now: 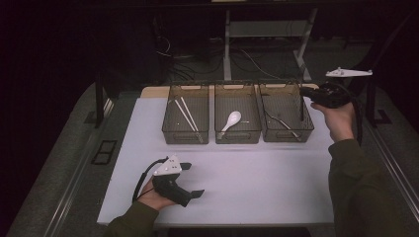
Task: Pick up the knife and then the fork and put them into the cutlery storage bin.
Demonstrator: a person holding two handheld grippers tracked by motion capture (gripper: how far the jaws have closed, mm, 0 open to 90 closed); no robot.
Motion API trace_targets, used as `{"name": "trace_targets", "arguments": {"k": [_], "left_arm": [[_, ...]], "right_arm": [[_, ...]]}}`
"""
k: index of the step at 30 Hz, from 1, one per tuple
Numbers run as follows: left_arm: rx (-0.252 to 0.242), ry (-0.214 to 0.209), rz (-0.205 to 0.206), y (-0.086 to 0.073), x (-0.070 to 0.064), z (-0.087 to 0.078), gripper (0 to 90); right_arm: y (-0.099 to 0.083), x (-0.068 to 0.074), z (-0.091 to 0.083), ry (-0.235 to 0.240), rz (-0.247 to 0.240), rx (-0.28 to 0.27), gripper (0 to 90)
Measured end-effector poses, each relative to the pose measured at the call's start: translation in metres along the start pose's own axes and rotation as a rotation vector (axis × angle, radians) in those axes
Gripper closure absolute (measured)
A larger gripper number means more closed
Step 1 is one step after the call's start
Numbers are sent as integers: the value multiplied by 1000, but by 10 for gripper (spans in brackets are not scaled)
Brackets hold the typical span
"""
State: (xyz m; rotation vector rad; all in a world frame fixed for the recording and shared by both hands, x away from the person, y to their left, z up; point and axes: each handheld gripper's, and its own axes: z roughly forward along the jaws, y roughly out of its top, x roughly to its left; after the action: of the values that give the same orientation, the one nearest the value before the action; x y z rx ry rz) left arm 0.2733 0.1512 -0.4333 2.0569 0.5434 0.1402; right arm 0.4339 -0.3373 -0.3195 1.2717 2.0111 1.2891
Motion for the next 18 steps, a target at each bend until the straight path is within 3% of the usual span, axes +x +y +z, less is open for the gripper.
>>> {"name": "trace_targets", "arguments": {"k": [7, 18], "left_arm": [[-4, -3, -4, 0, 1, 0, 0], [-4, -3, -4, 0, 0, 0, 0]], "right_arm": [[-16, -9, 20, -25, 14, 122, 852], [-31, -12, 40, -69, -37, 295, 851]]}}
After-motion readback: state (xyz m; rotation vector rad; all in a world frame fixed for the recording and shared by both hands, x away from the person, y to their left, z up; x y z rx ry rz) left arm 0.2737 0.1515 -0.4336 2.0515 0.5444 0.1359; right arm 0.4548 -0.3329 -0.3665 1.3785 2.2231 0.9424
